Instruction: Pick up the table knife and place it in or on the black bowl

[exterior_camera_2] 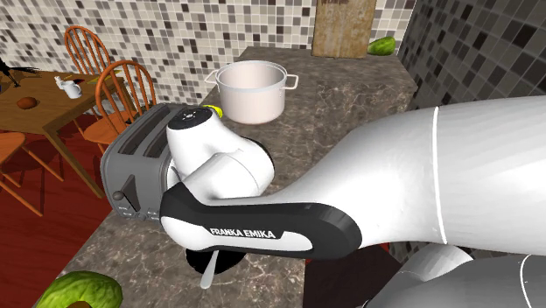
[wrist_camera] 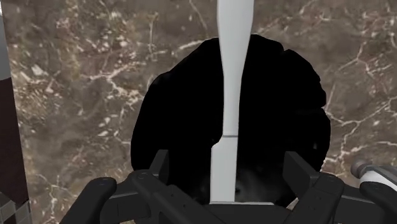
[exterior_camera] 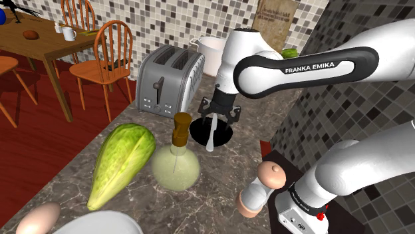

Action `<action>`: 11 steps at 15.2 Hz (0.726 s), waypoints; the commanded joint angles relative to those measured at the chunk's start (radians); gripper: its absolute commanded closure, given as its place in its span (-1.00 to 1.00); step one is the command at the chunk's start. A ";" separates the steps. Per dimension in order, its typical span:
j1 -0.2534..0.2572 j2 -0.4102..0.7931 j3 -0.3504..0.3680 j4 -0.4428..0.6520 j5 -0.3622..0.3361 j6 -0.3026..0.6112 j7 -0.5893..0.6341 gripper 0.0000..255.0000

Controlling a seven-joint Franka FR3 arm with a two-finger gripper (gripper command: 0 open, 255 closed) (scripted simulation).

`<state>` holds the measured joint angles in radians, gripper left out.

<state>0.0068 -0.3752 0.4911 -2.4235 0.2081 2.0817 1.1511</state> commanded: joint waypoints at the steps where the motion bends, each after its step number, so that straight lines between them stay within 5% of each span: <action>1: 0.000 -0.018 -0.009 0.038 -0.001 -0.056 -0.001 -1.00; 3: -0.001 -0.036 -0.021 0.084 -0.003 -0.120 -0.003 -1.00; 11: -0.001 -0.036 -0.021 0.084 -0.003 -0.120 -0.003 -1.00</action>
